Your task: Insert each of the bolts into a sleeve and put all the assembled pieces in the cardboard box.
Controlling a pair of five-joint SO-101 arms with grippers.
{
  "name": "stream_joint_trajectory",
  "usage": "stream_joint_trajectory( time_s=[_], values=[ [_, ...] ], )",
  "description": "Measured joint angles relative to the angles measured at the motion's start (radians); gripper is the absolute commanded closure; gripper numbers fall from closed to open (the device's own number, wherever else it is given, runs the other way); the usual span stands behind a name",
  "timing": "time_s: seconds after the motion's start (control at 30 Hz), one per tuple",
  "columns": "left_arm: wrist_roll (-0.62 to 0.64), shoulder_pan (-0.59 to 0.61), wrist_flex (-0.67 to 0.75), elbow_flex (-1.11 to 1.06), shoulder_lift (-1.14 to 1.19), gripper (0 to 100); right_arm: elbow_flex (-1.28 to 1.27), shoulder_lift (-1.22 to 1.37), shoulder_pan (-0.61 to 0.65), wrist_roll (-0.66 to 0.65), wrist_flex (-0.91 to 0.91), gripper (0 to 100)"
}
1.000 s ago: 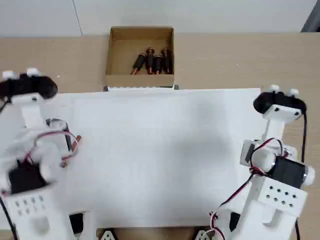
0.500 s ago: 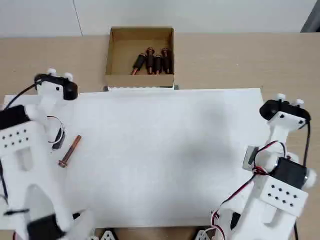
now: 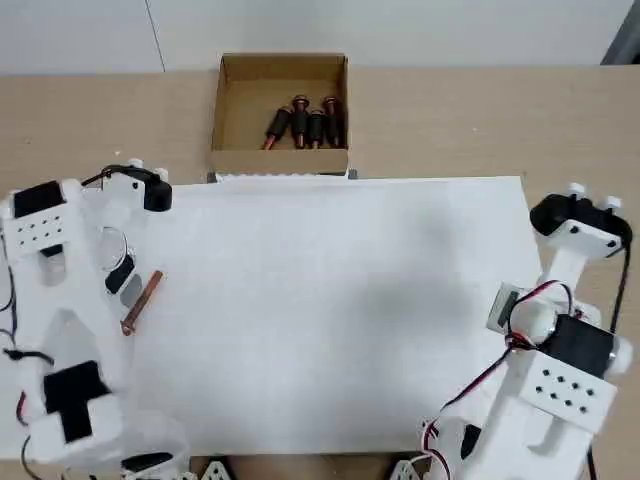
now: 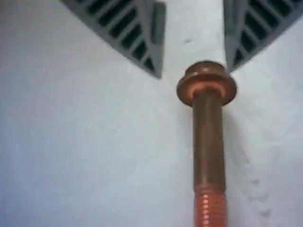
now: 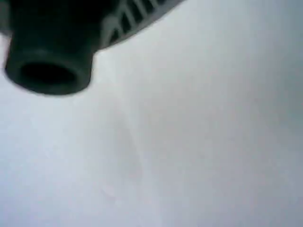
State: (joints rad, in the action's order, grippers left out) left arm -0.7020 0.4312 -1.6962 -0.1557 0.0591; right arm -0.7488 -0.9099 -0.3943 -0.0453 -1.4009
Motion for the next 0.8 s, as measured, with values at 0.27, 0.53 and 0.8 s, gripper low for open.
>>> stream_joint_trajectory(
  time_s=[0.27, 0.53, 0.8],
  values=[
    [-0.023, 0.000, -0.002, 0.121, 0.195, 88, 0.000, 0.000, 0.000, 0.000, 0.000, 99.5],
    [-0.037, 0.000, 0.000, 0.160, 0.345, 89, 0.000, 0.000, 0.000, 0.000, 0.000, 99.5],
    [-0.037, 0.014, 0.005, 0.180, 0.425, 99, 0.000, 0.000, 0.000, 0.000, 0.000, 99.5]
  ],
)
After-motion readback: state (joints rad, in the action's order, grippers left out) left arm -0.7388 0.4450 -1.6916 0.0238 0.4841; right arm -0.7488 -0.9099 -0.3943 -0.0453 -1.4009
